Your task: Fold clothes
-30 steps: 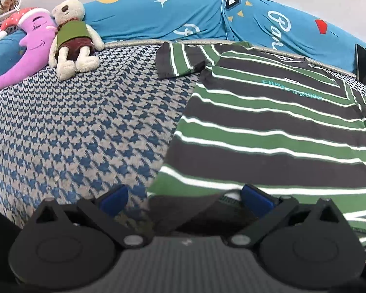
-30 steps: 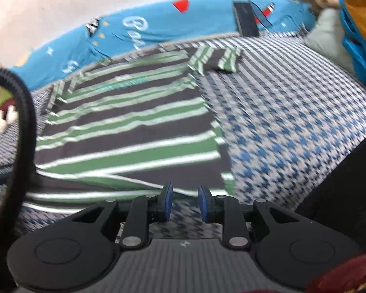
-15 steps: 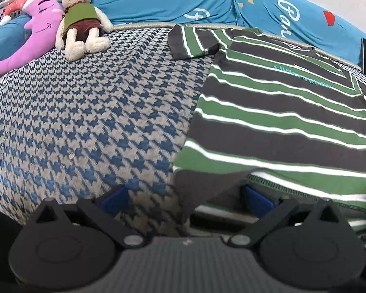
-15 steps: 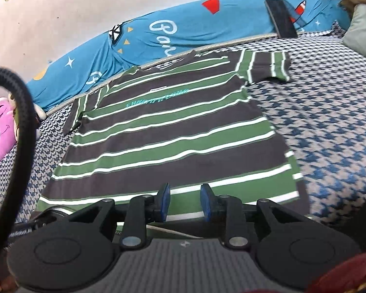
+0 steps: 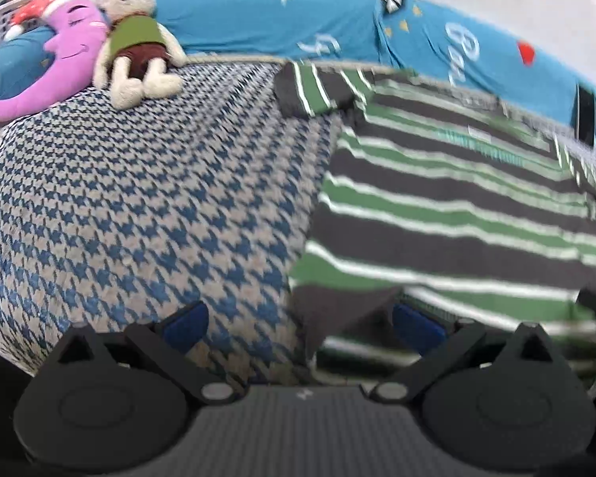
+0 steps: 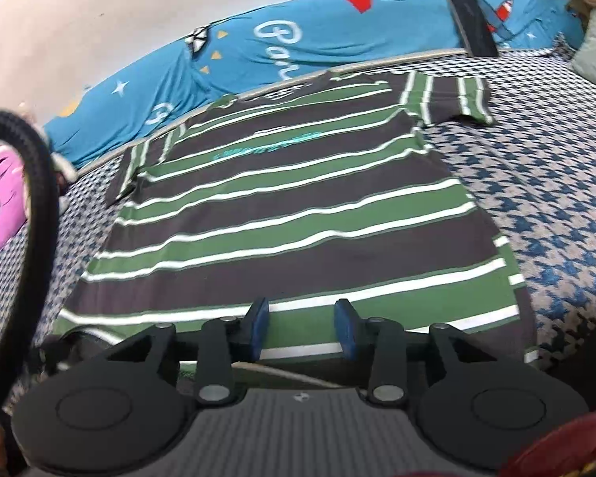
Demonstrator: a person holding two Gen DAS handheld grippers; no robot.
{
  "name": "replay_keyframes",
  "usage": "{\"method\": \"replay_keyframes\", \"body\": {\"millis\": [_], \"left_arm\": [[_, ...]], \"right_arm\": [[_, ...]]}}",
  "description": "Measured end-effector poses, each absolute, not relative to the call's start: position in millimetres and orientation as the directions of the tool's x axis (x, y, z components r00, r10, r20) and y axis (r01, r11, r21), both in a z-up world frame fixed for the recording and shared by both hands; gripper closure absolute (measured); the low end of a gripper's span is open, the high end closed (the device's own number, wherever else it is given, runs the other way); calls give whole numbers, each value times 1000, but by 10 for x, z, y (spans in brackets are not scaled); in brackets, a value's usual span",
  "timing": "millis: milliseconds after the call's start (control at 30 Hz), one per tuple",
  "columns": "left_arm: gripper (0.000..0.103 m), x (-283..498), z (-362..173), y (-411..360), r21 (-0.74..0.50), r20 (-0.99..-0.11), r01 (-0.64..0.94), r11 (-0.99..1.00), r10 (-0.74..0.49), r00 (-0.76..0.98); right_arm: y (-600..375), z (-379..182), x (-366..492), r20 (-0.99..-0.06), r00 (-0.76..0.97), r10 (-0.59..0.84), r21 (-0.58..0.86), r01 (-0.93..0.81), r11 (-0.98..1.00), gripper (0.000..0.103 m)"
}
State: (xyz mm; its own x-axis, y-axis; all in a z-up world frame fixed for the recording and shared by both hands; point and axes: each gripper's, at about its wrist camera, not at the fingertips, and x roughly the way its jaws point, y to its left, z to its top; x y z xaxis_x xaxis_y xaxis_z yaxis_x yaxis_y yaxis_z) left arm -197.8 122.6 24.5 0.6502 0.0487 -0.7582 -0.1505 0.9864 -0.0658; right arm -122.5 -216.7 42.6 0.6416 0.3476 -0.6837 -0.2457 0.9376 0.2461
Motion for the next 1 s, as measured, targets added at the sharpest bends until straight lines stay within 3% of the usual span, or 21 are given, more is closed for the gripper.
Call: {"method": "replay_keyframes", "body": {"millis": [367,767,1000], "left_arm": [[0,-1964,194,1281,-1,-778,-207,978,129,615],[0,-2083,370,1495,-103,-720,-317,943,148,677],[0,-2052,358,1510,-94,-726,-326,941,159,669]], "right_arm": [[-1890,393,-1393,-685,560,467,241,-430,870,66],[-1766,362,-1468,-686,385,618,358,-561,747,66],[-1617,288,-1593,-710,271,650,369,-643,671,66]]}}
